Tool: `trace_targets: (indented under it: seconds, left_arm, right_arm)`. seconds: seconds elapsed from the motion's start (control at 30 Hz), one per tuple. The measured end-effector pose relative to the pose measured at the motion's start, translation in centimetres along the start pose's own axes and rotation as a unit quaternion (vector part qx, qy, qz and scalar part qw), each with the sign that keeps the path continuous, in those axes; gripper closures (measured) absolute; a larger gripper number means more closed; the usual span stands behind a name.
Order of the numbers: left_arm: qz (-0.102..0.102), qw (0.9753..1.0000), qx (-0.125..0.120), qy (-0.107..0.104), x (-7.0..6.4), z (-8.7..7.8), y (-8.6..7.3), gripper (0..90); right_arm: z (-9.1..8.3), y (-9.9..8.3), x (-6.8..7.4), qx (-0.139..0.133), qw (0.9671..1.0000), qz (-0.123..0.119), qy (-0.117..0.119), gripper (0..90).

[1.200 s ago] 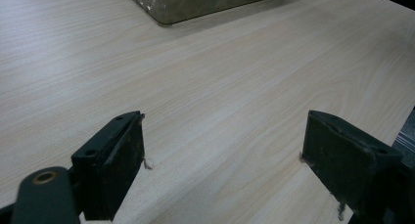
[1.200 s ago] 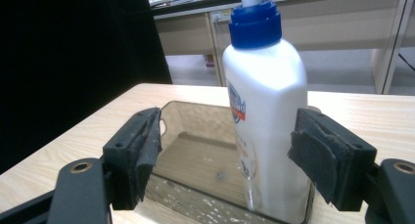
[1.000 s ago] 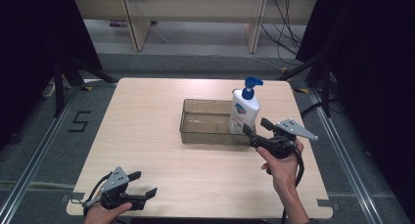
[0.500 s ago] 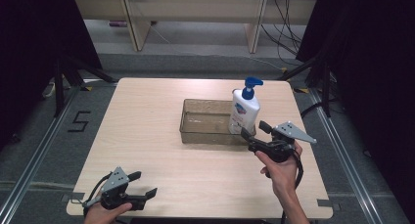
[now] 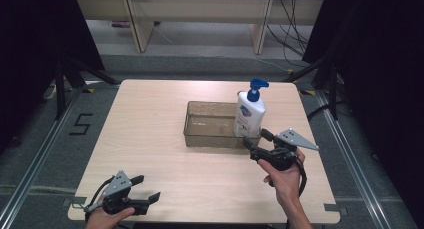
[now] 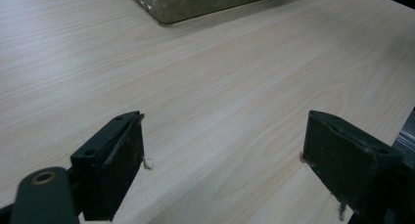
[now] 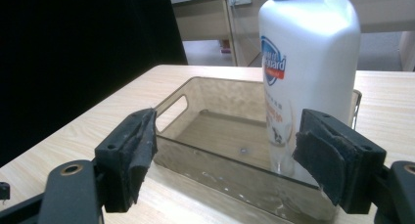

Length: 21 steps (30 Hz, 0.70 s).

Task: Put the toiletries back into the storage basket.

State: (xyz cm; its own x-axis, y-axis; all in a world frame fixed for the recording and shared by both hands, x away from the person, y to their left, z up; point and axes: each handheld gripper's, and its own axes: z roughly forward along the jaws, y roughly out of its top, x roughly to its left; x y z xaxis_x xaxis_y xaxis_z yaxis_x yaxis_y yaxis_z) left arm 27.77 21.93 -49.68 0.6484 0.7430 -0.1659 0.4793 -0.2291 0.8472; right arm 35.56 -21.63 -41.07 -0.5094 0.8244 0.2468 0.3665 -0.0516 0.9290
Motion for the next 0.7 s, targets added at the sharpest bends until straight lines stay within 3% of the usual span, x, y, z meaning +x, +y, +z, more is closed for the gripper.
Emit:
trace_targets:
  seconds: [0.07,0.23,0.37,0.53,0.57,0.7]
  left_arm:
    - [0.000,1.0000,0.000,0.000,0.0,0.0,0.0,14.8]
    - [0.001,1.0000,0.000,0.000,0.0,0.0,0.0,14.8]
    - [0.005,1.0000,-0.005,-0.006,0.1,0.0,0.0,14.8]
    - [0.004,1.0000,-0.005,-0.007,0.1,0.1,0.0,14.8]
    - [0.004,1.0000,-0.005,-0.007,0.1,0.1,0.0,14.8]
    - [0.004,1.0000,-0.004,-0.007,0.1,0.1,0.0,14.8]
  right_arm:
    - [0.0,-0.1,-0.1,0.005,0.9999,-0.013,-0.004,23.8]
    - [-0.1,-0.7,0.4,0.007,1.0000,-0.002,-0.004,24.1]
    - [-0.2,-0.9,0.3,0.006,0.9998,-0.020,-0.001,24.1]
    - [-0.2,-1.4,0.5,0.010,0.9998,-0.012,0.007,23.9]
    - [-0.2,-1.6,0.5,0.009,0.9996,-0.027,0.002,23.7]
    - [-0.1,-2.2,0.7,0.017,0.9997,-0.016,0.011,23.3]
